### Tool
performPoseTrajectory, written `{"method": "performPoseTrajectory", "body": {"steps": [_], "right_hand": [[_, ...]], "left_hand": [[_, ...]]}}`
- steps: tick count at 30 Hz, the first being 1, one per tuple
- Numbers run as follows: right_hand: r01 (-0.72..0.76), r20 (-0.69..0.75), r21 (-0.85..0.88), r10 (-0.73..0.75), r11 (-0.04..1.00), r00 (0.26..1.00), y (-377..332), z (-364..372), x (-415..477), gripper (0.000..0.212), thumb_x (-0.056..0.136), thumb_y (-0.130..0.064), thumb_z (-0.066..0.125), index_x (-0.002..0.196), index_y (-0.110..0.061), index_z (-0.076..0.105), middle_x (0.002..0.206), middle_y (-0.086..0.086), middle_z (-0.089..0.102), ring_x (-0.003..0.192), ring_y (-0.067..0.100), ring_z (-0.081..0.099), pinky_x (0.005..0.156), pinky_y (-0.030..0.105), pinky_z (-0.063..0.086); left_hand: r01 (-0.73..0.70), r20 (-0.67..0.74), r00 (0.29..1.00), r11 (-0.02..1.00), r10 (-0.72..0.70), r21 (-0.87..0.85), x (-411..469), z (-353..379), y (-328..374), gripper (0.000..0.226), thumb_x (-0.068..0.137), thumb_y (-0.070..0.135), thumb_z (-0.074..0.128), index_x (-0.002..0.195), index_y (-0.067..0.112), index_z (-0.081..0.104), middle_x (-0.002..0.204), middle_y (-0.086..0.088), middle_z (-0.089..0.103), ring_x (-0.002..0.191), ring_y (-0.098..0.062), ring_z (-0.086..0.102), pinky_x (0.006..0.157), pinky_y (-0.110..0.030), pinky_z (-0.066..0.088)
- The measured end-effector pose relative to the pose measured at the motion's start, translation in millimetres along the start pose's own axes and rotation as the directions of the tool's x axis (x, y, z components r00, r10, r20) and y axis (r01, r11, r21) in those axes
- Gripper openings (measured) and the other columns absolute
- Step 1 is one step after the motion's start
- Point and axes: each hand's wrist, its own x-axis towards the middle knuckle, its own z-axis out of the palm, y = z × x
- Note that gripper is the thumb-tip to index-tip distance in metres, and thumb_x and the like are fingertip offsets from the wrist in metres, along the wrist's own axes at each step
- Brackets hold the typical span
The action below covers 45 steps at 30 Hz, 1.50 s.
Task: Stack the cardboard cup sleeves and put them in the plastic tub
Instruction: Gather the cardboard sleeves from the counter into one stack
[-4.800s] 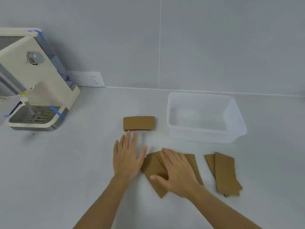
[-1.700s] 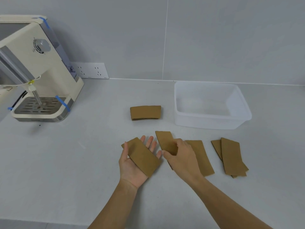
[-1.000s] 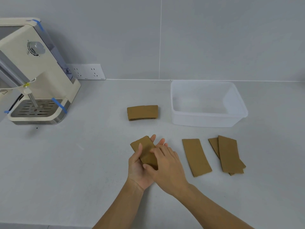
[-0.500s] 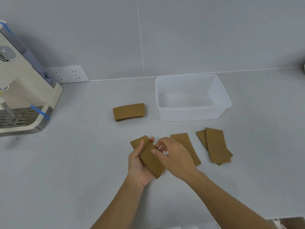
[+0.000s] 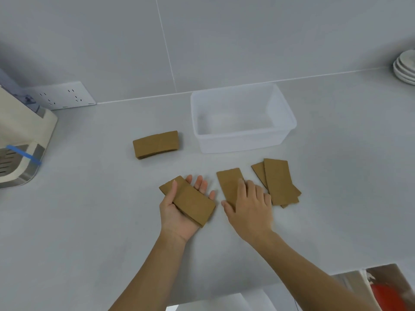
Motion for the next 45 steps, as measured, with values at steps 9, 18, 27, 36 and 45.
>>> {"method": "performPoseTrajectory", "body": {"steps": [9, 18, 27, 36, 45], "right_hand": [[0.078, 0.148, 0.16, -0.102, 0.984, 0.984, 11, -25, 13, 0.034, 0.084, -0.031, 0.048, 0.111, -0.011, 0.049, 0.117, 0.008, 0.053, 0.11, 0.025, 0.045, 0.094, 0.035, 0.036], [0.012, 0.245, 0.523, -0.164, 0.852, 0.955, -4, -67, 29, 0.044, 0.08, -0.036, 0.058, 0.118, -0.013, 0.051, 0.117, 0.004, 0.054, 0.11, 0.02, 0.047, 0.094, 0.038, 0.043], [0.249, 0.079, 0.526, -0.339, 0.813, 0.938, -24, -68, 11, 0.044, 0.083, -0.035, 0.057, 0.122, -0.016, 0.049, 0.132, 0.002, 0.049, 0.118, 0.019, 0.042, 0.101, 0.032, 0.035], [0.292, 0.042, 0.486, -0.356, 0.824, 0.933, -16, -61, 4, 0.044, 0.084, -0.036, 0.055, 0.122, -0.016, 0.048, 0.125, 0.002, 0.051, 0.114, 0.018, 0.043, 0.101, 0.03, 0.034], [0.316, 0.005, 0.454, -0.357, 0.833, 0.934, -3, -58, -5, 0.04, 0.085, -0.036, 0.054, 0.119, -0.015, 0.05, 0.127, 0.002, 0.05, 0.113, 0.018, 0.044, 0.101, 0.03, 0.033]], "left_hand": [[-0.021, -0.012, 1.0, 1.0, 0.021, -0.004, 1, 5, 1, 0.047, 0.071, 0.04, 0.064, 0.111, 0.014, 0.064, 0.108, -0.01, 0.07, 0.097, -0.025, 0.068, 0.088, -0.052, 0.052], [-0.011, -0.015, 1.0, 0.999, 0.012, 0.032, -2, 20, 0, 0.061, 0.067, 0.043, 0.066, 0.122, 0.015, 0.06, 0.122, -0.01, 0.065, 0.111, -0.025, 0.062, 0.081, -0.044, 0.056], [0.018, 0.066, 0.997, 0.992, -0.027, 0.126, -2, 28, -11, 0.051, 0.071, 0.051, 0.059, 0.1, 0.012, 0.073, 0.103, -0.008, 0.072, 0.096, -0.028, 0.067, 0.092, -0.044, 0.047], [0.011, 0.093, 0.995, 0.992, -0.023, 0.128, 0, 35, -29, 0.064, 0.067, 0.059, 0.058, 0.113, 0.015, 0.063, 0.114, -0.006, 0.069, 0.098, -0.023, 0.069, 0.079, -0.039, 0.057], [0.017, 0.097, 0.995, 0.985, -0.035, 0.174, 2, 37, -46, 0.053, 0.071, 0.052, 0.06, 0.109, 0.015, 0.064, 0.109, -0.007, 0.07, 0.101, -0.024, 0.067, 0.092, -0.043, 0.047]]}}
